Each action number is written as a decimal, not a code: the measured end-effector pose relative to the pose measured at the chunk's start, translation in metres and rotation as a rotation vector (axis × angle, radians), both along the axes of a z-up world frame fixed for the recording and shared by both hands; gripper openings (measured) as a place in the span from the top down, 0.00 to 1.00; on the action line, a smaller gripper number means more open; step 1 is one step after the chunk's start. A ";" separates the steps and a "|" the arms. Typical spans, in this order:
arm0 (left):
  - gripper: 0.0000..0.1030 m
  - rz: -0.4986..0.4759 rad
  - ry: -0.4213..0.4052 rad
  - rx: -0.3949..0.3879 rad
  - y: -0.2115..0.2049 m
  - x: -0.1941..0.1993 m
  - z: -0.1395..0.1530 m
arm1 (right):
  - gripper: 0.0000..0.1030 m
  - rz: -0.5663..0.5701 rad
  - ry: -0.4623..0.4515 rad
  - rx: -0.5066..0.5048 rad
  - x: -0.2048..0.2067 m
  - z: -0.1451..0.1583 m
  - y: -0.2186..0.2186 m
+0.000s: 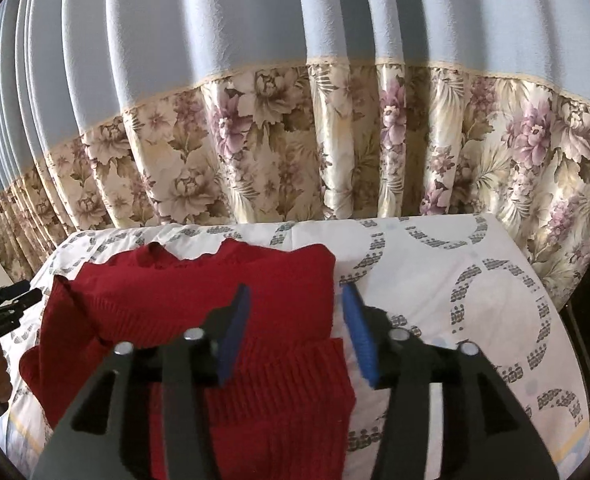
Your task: Fold small clothes
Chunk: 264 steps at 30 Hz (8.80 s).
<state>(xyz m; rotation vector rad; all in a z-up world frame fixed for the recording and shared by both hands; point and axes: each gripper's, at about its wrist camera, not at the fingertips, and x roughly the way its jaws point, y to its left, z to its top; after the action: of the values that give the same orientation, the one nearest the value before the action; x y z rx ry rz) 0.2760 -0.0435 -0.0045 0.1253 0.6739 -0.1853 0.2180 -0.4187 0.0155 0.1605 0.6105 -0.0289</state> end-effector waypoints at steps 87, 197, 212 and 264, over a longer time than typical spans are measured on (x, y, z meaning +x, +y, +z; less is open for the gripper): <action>0.67 0.124 0.164 0.049 0.023 0.145 -0.014 | 0.45 0.003 0.241 -0.031 0.165 -0.055 -0.015; 0.37 0.346 -0.015 -0.085 0.136 0.052 0.057 | 0.50 0.151 0.197 0.059 0.110 -0.018 0.323; 0.34 0.011 0.022 -0.160 0.004 -0.001 0.073 | 0.27 -0.005 0.060 0.084 0.031 0.031 0.137; 0.35 0.130 -0.013 -0.056 0.080 -0.044 0.058 | 0.25 0.097 0.134 -0.006 0.052 -0.008 0.166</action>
<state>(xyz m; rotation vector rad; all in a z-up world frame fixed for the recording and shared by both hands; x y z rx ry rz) 0.2322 0.0363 0.0534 0.0288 0.6607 -0.0785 0.2700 -0.2526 0.0076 0.1239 0.7509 0.0530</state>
